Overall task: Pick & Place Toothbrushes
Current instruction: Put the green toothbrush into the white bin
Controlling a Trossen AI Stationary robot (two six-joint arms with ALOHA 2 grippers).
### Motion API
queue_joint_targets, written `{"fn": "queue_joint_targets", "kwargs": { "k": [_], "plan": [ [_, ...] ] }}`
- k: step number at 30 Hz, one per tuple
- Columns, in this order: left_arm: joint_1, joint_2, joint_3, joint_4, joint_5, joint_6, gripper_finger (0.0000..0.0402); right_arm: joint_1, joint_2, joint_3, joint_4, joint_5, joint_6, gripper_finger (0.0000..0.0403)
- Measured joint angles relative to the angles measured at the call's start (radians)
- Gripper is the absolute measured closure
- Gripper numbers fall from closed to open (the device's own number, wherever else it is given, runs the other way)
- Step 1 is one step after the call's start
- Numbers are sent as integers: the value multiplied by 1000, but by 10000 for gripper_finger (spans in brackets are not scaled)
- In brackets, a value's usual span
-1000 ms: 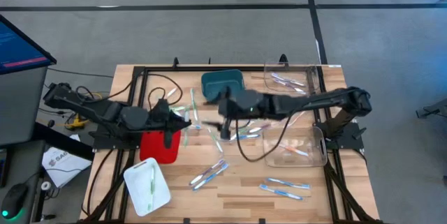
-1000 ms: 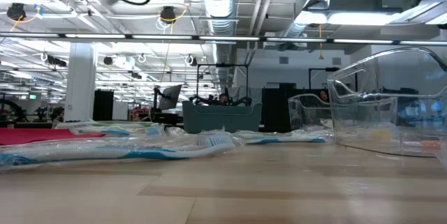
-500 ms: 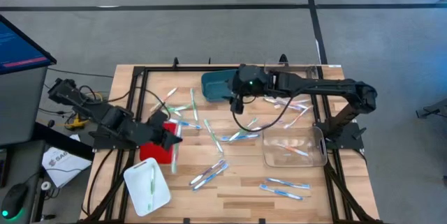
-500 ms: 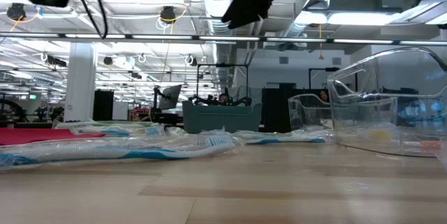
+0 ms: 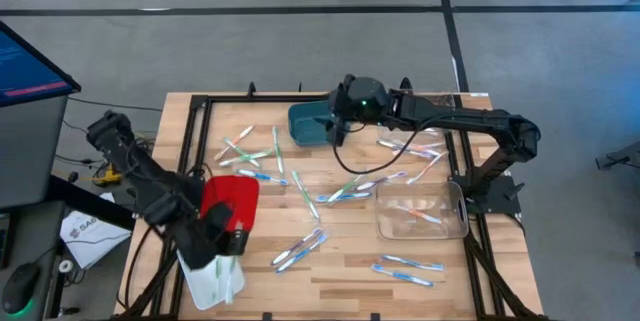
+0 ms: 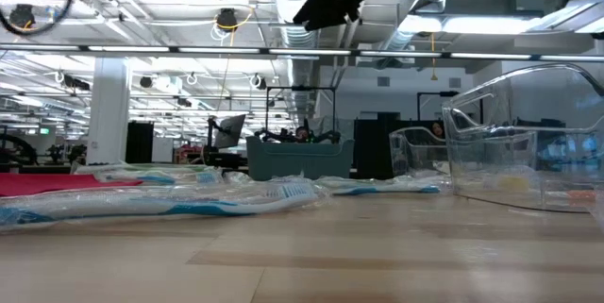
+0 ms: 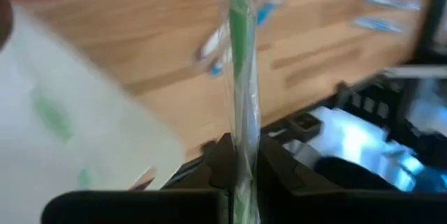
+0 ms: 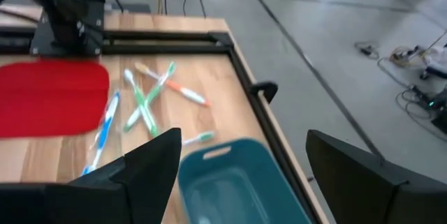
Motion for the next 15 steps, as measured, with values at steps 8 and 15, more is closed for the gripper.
{"fn": "queue_joint_targets", "kwargs": {
  "k": [8, 15],
  "plan": [
    [-18, 183, 126, -305, 193, -79, 381, 3, 0, 0, 54, -2, -18, 101],
    [-53, 224, 124, -393, 280, -56, 381, 3, 0, 0, 49, -2, -18, 101]
  ]
}}
